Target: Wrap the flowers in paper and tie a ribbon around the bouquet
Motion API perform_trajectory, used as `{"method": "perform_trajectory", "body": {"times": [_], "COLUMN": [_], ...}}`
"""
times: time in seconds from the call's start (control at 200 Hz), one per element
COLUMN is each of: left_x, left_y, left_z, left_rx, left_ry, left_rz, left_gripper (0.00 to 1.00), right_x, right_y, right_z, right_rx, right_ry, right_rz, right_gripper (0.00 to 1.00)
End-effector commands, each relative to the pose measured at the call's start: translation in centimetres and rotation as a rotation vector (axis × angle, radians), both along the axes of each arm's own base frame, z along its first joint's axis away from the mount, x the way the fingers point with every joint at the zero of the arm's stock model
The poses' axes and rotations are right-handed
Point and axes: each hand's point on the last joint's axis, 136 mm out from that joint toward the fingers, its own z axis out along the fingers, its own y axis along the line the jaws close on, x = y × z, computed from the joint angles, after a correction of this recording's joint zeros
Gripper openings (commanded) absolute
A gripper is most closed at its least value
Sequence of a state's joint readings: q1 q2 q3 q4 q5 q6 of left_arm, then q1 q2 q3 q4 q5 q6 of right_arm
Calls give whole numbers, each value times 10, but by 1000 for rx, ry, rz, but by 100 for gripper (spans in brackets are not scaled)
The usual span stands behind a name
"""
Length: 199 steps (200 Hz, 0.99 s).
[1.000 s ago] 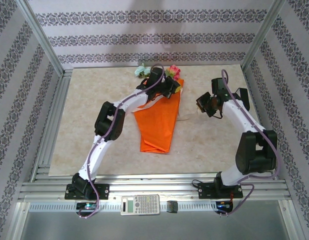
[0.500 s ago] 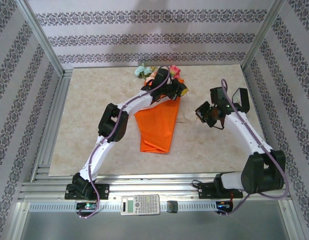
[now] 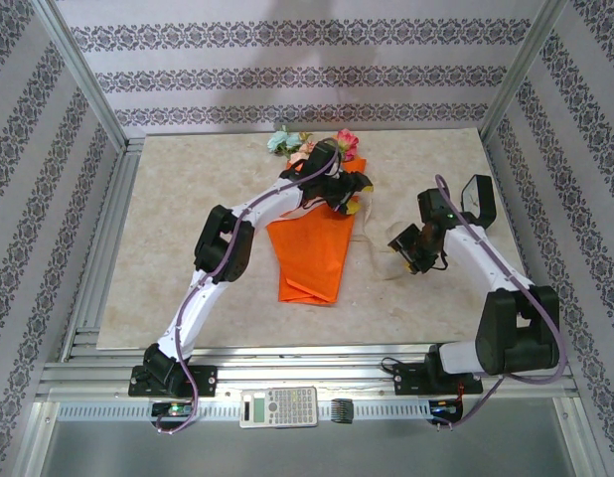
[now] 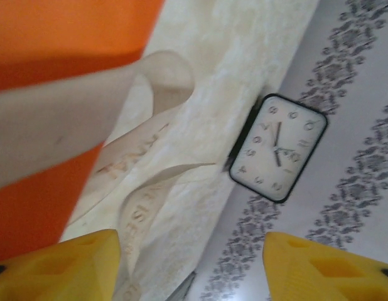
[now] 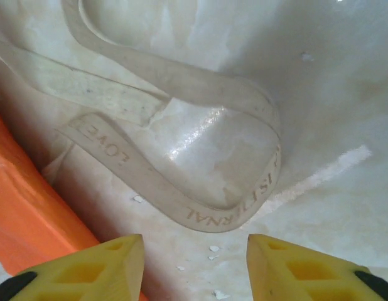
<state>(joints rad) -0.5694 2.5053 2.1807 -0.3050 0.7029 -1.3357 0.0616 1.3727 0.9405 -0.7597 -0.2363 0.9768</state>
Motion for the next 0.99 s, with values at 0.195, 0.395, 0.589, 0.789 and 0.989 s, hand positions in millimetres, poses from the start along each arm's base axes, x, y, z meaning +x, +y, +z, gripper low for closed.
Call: {"method": "perform_trajectory", "body": {"times": [0.195, 0.395, 0.589, 0.789, 0.989], "left_x": [-34, -46, -61, -63, -49], "left_y": [23, 65, 130, 173, 199], "left_z": [72, 82, 49, 14, -12], "left_rx": [91, 159, 188, 172, 160], "left_ry": [-79, -87, 45, 165, 219], "left_rz": [-55, 38, 224, 388, 527], "left_gripper": [64, 60, 49, 43, 44], "right_x": [55, 118, 139, 129, 140], "right_y": [-64, -76, -57, -46, -46], "right_z": [18, -2, -35, -66, -89], "right_rx": [-134, -136, -94, -85, -64], "right_ry": [-26, 1, 101, 187, 188], "right_rz": [-108, -189, -293, -422, -472], "right_gripper": [53, 52, 52, 50, 42]}}
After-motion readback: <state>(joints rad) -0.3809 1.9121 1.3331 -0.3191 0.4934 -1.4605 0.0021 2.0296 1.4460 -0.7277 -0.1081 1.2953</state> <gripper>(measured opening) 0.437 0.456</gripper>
